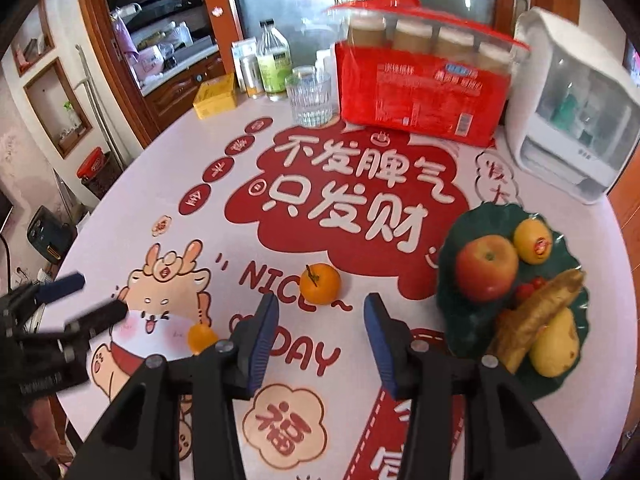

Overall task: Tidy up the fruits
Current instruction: 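Grasp the small orange with the left gripper while the right gripper grasps the mandarin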

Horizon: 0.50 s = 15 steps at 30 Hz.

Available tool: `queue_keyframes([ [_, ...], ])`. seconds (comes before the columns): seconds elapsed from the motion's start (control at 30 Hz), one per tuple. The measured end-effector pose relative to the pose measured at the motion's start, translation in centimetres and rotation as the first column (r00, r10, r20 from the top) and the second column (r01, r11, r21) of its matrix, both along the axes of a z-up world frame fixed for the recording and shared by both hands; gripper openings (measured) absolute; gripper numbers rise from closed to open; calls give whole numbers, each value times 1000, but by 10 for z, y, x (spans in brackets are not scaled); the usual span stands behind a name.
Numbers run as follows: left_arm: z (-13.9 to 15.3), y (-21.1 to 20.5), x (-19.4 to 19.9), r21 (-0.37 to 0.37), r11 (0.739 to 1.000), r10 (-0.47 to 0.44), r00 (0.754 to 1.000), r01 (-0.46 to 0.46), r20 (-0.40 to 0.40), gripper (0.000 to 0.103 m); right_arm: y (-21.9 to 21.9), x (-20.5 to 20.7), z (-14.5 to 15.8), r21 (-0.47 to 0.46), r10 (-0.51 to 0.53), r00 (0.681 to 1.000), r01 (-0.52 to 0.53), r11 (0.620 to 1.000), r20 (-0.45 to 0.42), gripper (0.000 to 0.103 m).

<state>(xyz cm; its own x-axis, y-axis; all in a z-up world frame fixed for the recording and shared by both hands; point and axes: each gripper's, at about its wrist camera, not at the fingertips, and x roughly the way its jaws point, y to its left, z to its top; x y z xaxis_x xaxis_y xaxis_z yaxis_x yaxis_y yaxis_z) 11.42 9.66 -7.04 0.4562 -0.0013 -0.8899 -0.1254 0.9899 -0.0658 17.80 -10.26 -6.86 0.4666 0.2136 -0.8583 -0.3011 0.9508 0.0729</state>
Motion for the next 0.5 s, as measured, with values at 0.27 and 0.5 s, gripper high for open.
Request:
queue_keyframes([
  [0.27,-51,-23,17,-49,996,-79,990,74,-114,81,5,28,-45,26,-23,995,26,999,-92,45],
  [0.5,-74,-38,26,-80,992,-112,983,101,-147,65,15,40,-72,4,-14,994,15,1000,-110,45],
])
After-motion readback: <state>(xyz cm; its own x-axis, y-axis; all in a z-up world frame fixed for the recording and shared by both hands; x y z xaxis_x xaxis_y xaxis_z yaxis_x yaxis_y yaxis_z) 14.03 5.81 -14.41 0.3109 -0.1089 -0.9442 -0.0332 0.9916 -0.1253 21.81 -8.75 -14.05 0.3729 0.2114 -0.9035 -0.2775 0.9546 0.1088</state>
